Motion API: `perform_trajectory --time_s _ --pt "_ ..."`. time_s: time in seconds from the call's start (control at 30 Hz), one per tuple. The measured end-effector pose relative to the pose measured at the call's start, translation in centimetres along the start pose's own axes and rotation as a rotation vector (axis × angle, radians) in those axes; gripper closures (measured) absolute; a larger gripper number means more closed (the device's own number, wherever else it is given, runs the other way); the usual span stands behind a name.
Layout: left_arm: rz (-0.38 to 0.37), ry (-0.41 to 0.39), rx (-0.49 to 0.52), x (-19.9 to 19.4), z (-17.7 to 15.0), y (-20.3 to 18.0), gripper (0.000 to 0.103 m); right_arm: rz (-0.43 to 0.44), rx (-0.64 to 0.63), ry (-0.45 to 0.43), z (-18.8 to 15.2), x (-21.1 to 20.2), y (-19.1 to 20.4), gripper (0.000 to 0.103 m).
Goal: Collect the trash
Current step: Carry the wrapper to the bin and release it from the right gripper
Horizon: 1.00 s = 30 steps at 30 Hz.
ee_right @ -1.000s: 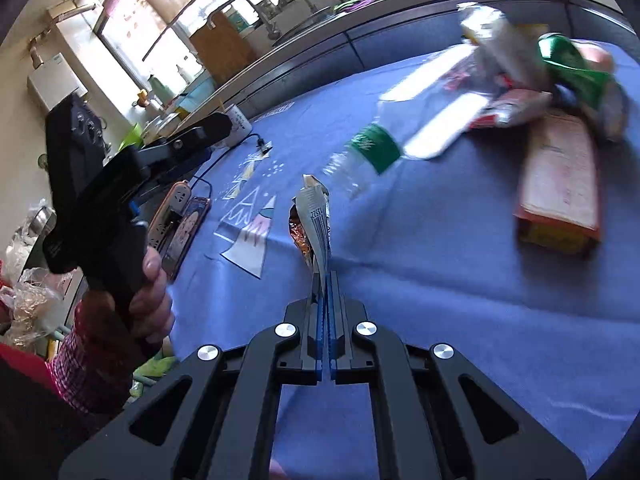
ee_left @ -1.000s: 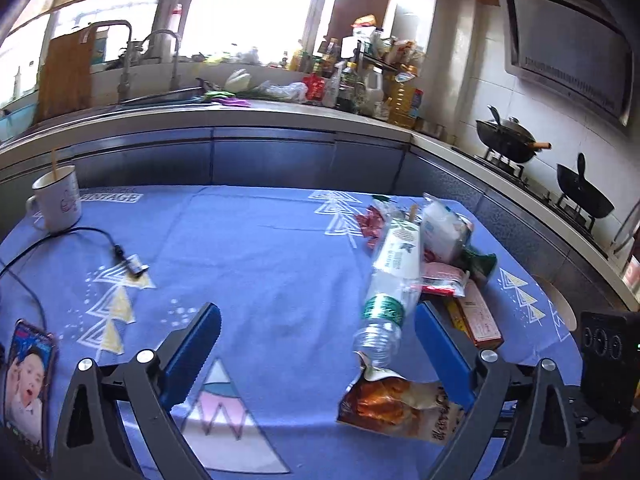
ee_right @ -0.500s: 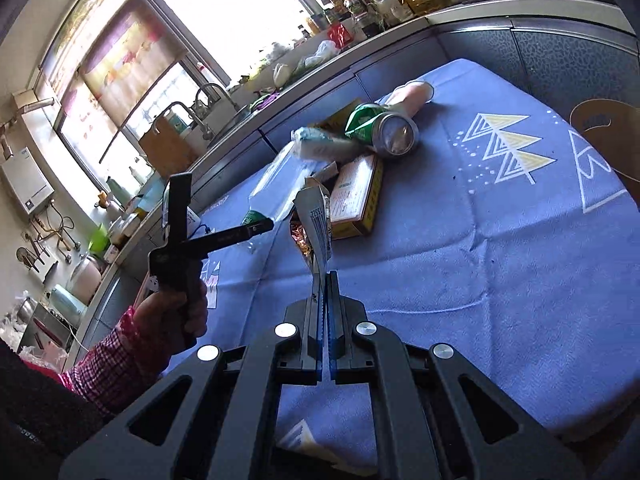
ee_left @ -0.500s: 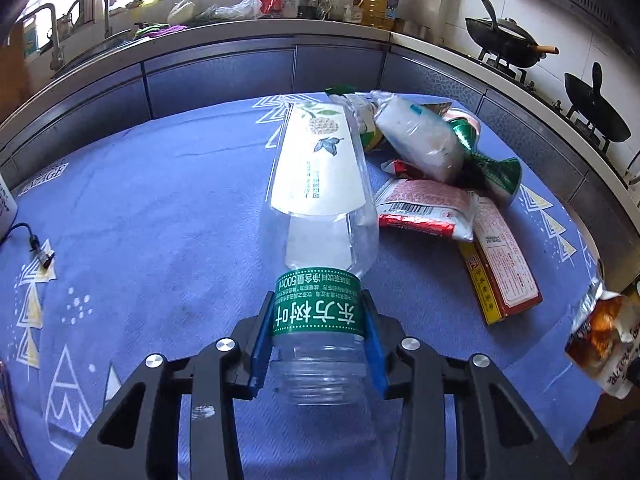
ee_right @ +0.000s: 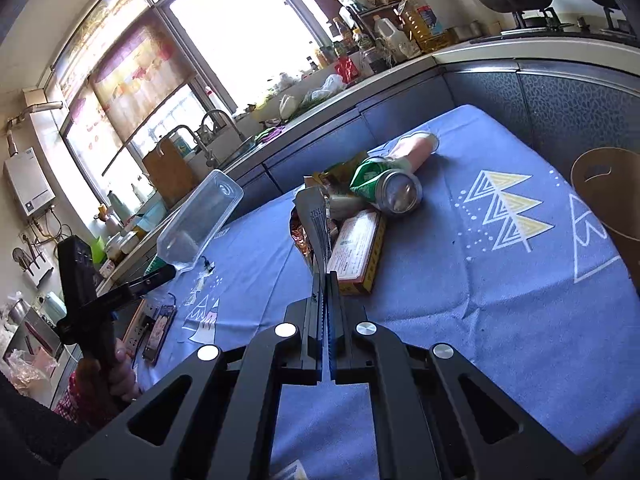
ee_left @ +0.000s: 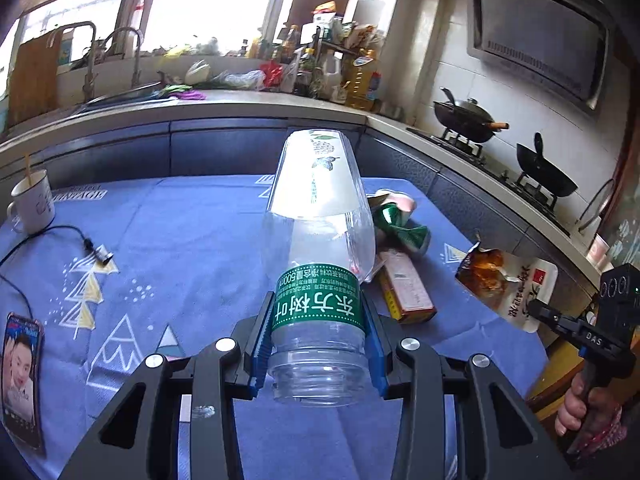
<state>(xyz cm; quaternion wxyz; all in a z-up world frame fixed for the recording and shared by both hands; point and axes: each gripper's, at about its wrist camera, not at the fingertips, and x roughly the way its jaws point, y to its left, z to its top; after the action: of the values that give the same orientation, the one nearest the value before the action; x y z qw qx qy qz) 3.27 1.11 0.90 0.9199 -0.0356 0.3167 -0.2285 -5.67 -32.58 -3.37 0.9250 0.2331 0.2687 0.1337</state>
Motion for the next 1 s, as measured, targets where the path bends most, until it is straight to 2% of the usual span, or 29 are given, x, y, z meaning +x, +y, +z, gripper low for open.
perform_trajectory --time_s 0.27,0.67,0.83,1.0 --pt "-0.182 0.071 0.209 6.5 2.2 -9.8 0.063 -0.144 0.101 -0.096 0.2 -3.6 -5.6 0.101" --pt "-0.392 0.146 0.412 15.6 4.2 -24.3 0.063 -0.428 0.174 -0.233 2.4 -10.2 -15.6 0.101" --pt "-0.457 0.240 0.488 20.3 4.5 -31.0 0.063 -0.527 0.199 -0.236 4.1 -10.6 -20.8 0.101" --pt "-0.463 0.361 0.533 25.3 4.0 -36.0 0.062 -0.580 0.199 -0.194 5.7 -9.0 -25.1 0.099"
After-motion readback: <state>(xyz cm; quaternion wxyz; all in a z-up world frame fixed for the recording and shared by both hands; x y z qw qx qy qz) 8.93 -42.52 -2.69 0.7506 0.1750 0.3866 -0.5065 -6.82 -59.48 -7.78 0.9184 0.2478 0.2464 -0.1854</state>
